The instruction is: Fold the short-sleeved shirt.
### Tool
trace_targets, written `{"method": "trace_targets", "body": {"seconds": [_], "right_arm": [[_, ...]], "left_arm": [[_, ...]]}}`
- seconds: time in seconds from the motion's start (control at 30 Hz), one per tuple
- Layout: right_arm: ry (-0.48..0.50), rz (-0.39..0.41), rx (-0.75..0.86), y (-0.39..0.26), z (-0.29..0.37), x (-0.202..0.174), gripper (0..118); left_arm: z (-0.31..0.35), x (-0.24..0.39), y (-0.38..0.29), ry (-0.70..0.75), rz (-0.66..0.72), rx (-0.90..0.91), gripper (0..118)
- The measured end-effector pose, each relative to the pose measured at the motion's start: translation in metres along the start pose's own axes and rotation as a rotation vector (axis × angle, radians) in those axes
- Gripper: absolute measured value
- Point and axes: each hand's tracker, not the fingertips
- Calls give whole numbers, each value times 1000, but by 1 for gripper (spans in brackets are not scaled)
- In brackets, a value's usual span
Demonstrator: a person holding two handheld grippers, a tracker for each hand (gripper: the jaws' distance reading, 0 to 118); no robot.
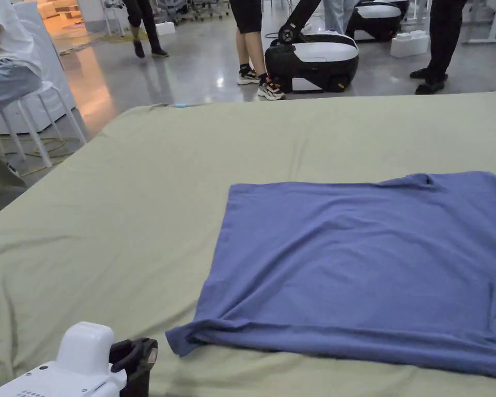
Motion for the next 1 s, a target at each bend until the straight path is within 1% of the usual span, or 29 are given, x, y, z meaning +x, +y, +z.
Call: {"method": "trace_targets", "body": {"seconds": [0.03,0.07,0.1,0.13,0.23,0.3,0.33,0.37,0.4,0.43,0.47,0.5,0.53,0.6,0.7,0.73,0.77,0.8,0.83,0.87,0.9,0.93,1.0], "right_arm": [[1,1,-4,0,-2,-4,4],[4,-1,-7,-1,-4,-3,4],[12,-5,-15,-2,-7,-3,4],[15,-12,-27,-2,-9,-4,4],[11,-28,-54,-6,-15,-3,4],[14,-42,-67,-7,-18,-5,4],[16,-48,-74,-9,-20,-3,4],[17,-47,-79,-9,-21,-3,4],[17,-42,-85,-10,-22,-5,4],[18,-37,-90,-10,-22,-6,4],[21,-35,-92,-11,-23,-4,4],[23,-33,-92,-11,-23,-4,4],[25,-29,-92,-11,-22,-5,4],[20,-13,-86,-11,-20,-4,4],[11,-15,-77,-10,-19,2,4],[8,-25,-79,-11,-21,7,11],[13,-42,-84,-11,-23,11,42],[13,-65,-90,-11,-25,16,82],[18,-102,-108,-11,-29,21,111],[11,-136,-125,-15,-34,35,118],[5,-170,-118,-18,-37,43,118],[5,-190,-69,-19,-39,48,118],[15,-193,-123,-20,-53,54,118]], "left_arm": [[-6,3,2,-8,29,8,13],[-12,4,3,-21,45,0,56],[-19,4,5,-44,46,-32,95],[-23,6,5,-53,37,-11,107],[-38,13,8,-18,-7,2,107],[-47,15,12,-17,-8,-1,107],[-52,15,14,-40,16,-7,107],[-56,15,15,-74,37,-21,103],[-59,15,14,-102,36,-22,80],[-63,17,14,-91,12,-20,14],[-70,28,13,-70,-48,-65,0],[-66,31,11,-33,-63,-19,0],[-67,33,11,-98,-60,-51,0],[-61,31,7,-64,-39,-2,0],[-50,28,11,-72,-4,24,0],[-46,27,13,-75,2,34,0],[-45,28,14,-72,-1,39,0],[-44,29,16,-62,-9,47,0],[-42,31,17,-56,-16,49,0],[-41,32,18,-55,-17,52,0],[-41,33,20,-57,-17,53,0],[-41,34,22,-58,-15,53,0],[-34,51,26,-55,-14,52,0]]}}
